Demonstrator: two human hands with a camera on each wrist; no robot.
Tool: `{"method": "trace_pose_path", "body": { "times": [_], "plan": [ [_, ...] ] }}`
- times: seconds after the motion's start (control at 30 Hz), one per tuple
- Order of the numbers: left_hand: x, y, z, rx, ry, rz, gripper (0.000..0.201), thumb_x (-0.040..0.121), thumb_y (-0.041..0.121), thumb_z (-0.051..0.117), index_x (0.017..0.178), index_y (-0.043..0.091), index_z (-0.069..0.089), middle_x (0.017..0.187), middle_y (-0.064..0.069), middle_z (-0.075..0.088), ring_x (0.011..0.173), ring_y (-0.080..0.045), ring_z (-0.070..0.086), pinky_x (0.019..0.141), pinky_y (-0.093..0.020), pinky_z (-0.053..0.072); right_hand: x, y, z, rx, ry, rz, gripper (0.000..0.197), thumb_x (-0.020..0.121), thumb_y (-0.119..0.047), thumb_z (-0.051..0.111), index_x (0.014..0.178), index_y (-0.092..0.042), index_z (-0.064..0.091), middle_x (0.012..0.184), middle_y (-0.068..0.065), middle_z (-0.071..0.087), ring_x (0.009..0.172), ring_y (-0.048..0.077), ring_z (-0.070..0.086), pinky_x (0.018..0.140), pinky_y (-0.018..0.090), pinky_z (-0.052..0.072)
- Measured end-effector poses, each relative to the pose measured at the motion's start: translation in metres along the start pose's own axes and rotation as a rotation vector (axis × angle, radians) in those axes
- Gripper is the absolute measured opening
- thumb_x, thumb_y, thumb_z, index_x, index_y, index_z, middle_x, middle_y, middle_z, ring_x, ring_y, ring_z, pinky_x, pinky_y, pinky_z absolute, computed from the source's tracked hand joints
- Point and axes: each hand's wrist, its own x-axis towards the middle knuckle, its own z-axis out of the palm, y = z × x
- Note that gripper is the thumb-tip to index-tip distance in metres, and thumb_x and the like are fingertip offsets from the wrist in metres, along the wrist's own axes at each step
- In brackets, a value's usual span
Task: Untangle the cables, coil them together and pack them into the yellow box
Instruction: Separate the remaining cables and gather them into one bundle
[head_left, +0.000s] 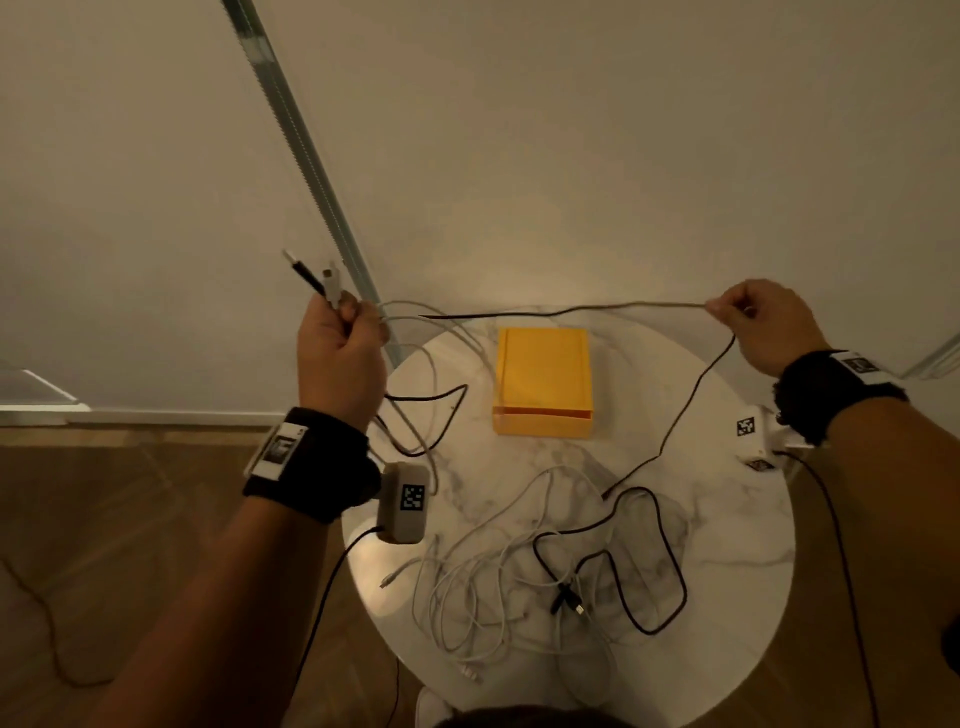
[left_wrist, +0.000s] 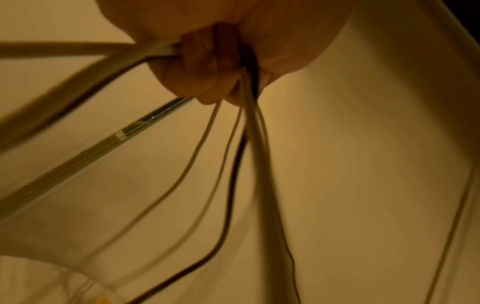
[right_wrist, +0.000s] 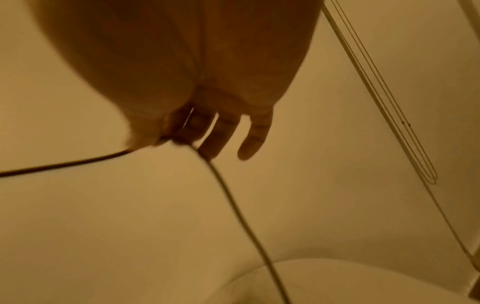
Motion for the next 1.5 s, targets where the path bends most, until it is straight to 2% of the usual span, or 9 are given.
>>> {"method": "trace_pose_path", "body": {
  "times": [0.17, 0.27, 0.4, 0.53, 0.7, 1.03, 1.23, 1.37, 1.5],
  "plan": [
    [-0.015, -0.012, 0.028, 0.306, -0.171, 0.049, 0.012, 0.103, 0.009, 0.048, 0.091, 0.009, 0.049, 0.072, 0.001, 0.057, 0.053, 0.000, 0.051, 0.055, -0.012, 0.040, -0.021, -0.026, 0.030, 0.078, 0.165, -0.084, 0.023, 0.095, -0.033, 0.067, 0.101, -0.014, 0.056, 0.102, 0.003, 0.056, 0.077, 0.020, 0.055, 0.070, 0.032, 0.046],
    [-0.014, -0.022, 0.033, 0.458, -0.271, 0.044, 0.009, 0.105, 0.016, 0.047, 0.098, 0.014, 0.052, 0.074, 0.007, 0.073, 0.071, 0.000, 0.066, 0.066, -0.019, 0.047, -0.087, -0.031, 0.071, -0.006, -0.256, -0.410, 0.019, 0.096, -0.035, 0.060, 0.084, -0.023, 0.055, 0.082, -0.007, 0.053, 0.070, 0.010, 0.050, 0.064, 0.031, 0.042],
    [-0.012, -0.040, 0.028, 0.605, -0.347, 0.041, 0.015, 0.106, 0.028, 0.046, 0.106, 0.014, 0.053, 0.088, 0.004, 0.076, 0.087, -0.016, 0.072, 0.080, -0.038, 0.055, -0.187, -0.014, 0.139, -0.304, -0.777, -0.759, 0.029, 0.094, -0.040, 0.056, 0.115, -0.021, 0.066, 0.116, 0.003, 0.062, 0.103, 0.022, 0.059, 0.087, 0.041, 0.052],
    [-0.016, -0.042, 0.023, 0.847, -0.381, 0.094, 0.023, 0.106, 0.033, 0.047, 0.105, 0.011, 0.052, 0.084, -0.009, 0.067, 0.076, -0.034, 0.064, 0.072, -0.051, 0.055, -0.229, -0.008, 0.192, -0.603, -0.991, -0.653, 0.045, 0.095, -0.031, 0.059, 0.136, -0.014, 0.052, 0.136, 0.013, 0.052, 0.121, 0.035, 0.052, 0.099, 0.048, 0.046],
    [-0.016, -0.034, 0.016, 0.826, -0.375, 0.133, 0.025, 0.106, 0.037, 0.047, 0.107, 0.013, 0.054, 0.080, -0.001, 0.071, 0.071, -0.015, 0.066, 0.066, -0.034, 0.053, -0.219, -0.003, 0.210, -0.791, -1.147, -0.507, 0.029, 0.102, -0.020, 0.047, 0.125, -0.011, 0.062, 0.126, 0.013, 0.063, 0.115, 0.035, 0.062, 0.095, 0.043, 0.050],
    [-0.036, -0.018, 0.016, -0.039, -0.256, -0.195, 0.042, 0.110, 0.035, 0.046, 0.077, 0.010, 0.058, 0.058, -0.006, 0.053, 0.045, -0.011, 0.042, 0.049, -0.025, 0.032, -0.165, -0.098, 0.090, 0.451, -0.530, -0.173, 0.021, 0.108, -0.026, 0.043, 0.094, -0.018, 0.056, 0.065, 0.013, 0.053, 0.051, 0.022, 0.049, 0.053, 0.034, 0.043],
    [-0.068, 0.014, 0.051, -0.158, -0.386, -0.132, 0.056, 0.112, 0.041, 0.034, 0.097, 0.006, 0.075, 0.100, -0.011, 0.078, 0.042, -0.001, 0.040, 0.050, -0.022, 0.029, -0.165, -0.179, 0.054, 0.865, -0.285, -0.126, 0.017, 0.109, -0.013, 0.039, 0.095, -0.003, 0.038, 0.066, 0.025, 0.041, 0.044, 0.020, 0.033, 0.042, 0.030, 0.028],
    [-0.075, 0.037, 0.058, -0.487, -0.381, -0.228, 0.081, 0.094, 0.075, 0.032, 0.093, 0.006, 0.074, 0.083, -0.022, 0.047, 0.051, -0.017, 0.009, 0.048, -0.025, 0.012, -0.161, -0.210, 0.038, 1.077, -0.133, -0.107, 0.017, 0.108, -0.013, 0.041, 0.092, -0.009, 0.041, 0.063, 0.012, 0.038, 0.045, 0.014, 0.027, 0.043, 0.023, 0.028],
    [-0.084, 0.055, 0.064, -0.433, -0.411, -0.067, 0.054, 0.094, 0.065, 0.054, 0.102, 0.018, 0.079, 0.062, -0.010, 0.042, 0.046, -0.013, 0.021, 0.046, -0.025, 0.021, -0.164, -0.223, 0.022, 1.058, -0.106, -0.208, 0.014, 0.109, -0.014, 0.039, 0.095, -0.012, 0.041, 0.065, 0.008, 0.038, 0.047, 0.015, 0.027, 0.044, 0.028, 0.027]
  ]
}}
